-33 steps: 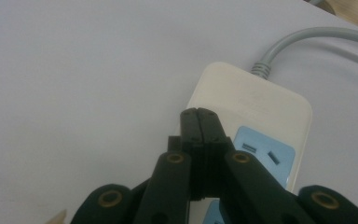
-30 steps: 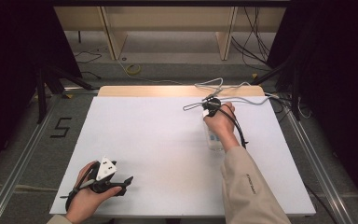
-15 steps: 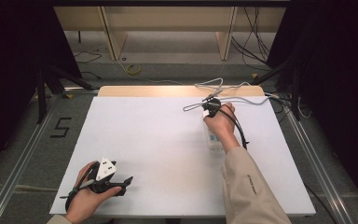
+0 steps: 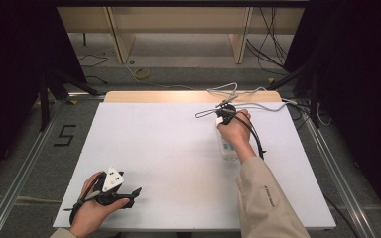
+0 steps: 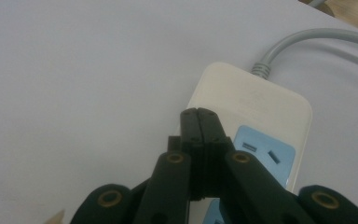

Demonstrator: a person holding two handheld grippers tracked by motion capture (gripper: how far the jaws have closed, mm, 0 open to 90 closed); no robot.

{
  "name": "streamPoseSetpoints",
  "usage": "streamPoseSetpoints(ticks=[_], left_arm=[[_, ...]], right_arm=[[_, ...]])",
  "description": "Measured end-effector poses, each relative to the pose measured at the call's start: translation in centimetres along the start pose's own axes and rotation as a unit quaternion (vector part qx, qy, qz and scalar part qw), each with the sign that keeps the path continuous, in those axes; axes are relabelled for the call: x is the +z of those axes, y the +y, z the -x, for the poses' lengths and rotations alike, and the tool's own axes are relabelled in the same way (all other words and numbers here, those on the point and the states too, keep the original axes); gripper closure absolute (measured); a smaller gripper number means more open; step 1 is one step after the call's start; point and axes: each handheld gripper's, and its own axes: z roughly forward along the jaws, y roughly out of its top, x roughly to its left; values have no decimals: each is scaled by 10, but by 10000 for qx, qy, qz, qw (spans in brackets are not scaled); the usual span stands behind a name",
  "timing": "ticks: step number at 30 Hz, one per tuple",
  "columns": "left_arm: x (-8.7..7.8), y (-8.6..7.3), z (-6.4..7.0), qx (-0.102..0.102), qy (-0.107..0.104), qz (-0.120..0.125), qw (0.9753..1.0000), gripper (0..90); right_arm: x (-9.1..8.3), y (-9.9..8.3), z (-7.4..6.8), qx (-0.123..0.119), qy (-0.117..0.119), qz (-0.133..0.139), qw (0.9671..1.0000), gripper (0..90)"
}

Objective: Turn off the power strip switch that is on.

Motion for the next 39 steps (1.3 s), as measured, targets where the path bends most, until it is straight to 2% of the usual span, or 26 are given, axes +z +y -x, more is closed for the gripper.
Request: streamPoseSetpoints(ticks=[18,22,28,39], left_arm=[[1,0,0,-11,-10,5,10000,181],[0,0,0,8,-11,-25,10000,181],[1,0,0,-3,0,-20,10000,181],[1,0,0,-5,4,-17,10000,181]], right_arm=[[0,-2,2,1,35,65,10000,900],[-2,-1,1,55,61,212,9997,900],[-4,-3,-3,-65,16,237,9997,900],[-11,-8,-2,-51,53,300,9995,900]])
